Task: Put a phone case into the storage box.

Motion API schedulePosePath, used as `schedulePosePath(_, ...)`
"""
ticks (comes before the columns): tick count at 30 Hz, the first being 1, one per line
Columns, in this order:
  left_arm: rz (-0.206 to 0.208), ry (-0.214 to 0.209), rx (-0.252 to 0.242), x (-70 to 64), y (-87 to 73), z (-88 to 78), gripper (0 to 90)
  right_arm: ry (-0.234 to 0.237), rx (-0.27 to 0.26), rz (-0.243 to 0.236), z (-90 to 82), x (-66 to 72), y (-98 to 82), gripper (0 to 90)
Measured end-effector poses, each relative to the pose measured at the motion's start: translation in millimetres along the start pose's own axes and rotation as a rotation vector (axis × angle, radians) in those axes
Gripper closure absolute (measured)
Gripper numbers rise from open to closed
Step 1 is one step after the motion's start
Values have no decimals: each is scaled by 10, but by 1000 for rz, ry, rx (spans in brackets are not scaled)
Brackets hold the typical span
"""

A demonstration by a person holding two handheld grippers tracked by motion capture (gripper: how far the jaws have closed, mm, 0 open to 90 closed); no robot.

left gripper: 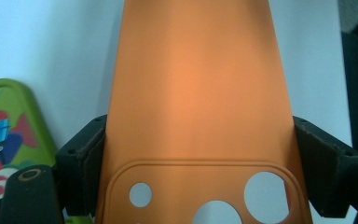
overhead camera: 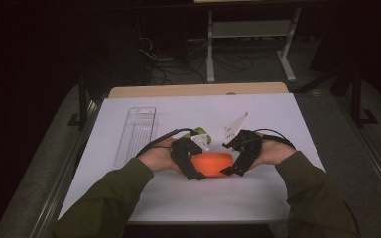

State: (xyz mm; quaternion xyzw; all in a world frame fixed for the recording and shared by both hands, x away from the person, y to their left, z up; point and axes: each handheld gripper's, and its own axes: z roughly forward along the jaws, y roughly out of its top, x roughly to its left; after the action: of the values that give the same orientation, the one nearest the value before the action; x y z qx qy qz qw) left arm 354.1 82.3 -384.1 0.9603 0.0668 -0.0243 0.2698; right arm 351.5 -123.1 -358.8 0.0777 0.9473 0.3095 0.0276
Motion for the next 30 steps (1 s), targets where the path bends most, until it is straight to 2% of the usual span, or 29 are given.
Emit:
schedulePosePath(2,-11,19,11,2,-11,-5,157,-17,-20,27,-34,-11,-35,70)
schedulePosePath(4,-34,42,13,-4,-23,-5,157,-31,-37,42,-68,-33,-78,70)
schedulePosePath(7,-70,69,10,2,-45,-27,157,-54,-60,91,-114,-57,-152,70)
schedulePosePath(11,-129,100,2,27,-78,-60,157,-86,-66,159,-140,-54,-238,68)
schedulePosePath(13,-160,105,-14,38,-94,-80,157,-102,-65,172,-138,-46,-280,62)
schedulePosePath(15,-182,110,-34,48,-108,-93,157,-127,-71,215,-144,-22,-324,63)
schedulePosePath(16,-203,106,-48,51,-117,-105,157,-128,-77,251,-151,-3,-345,62)
schedulePosePath(19,-245,116,-59,58,-137,-120,157,-170,-93,295,-165,29,-441,63)
schedulePosePath(21,-251,112,-60,69,-151,-132,157,-180,-126,358,-167,62,-487,63)
schedulePosePath(27,-308,129,-83,91,-190,-159,157,-250,-172,425,-163,106,-591,68)
schedulePosePath(30,-324,142,-85,98,-197,-164,157,-284,-187,467,-131,153,-624,72)
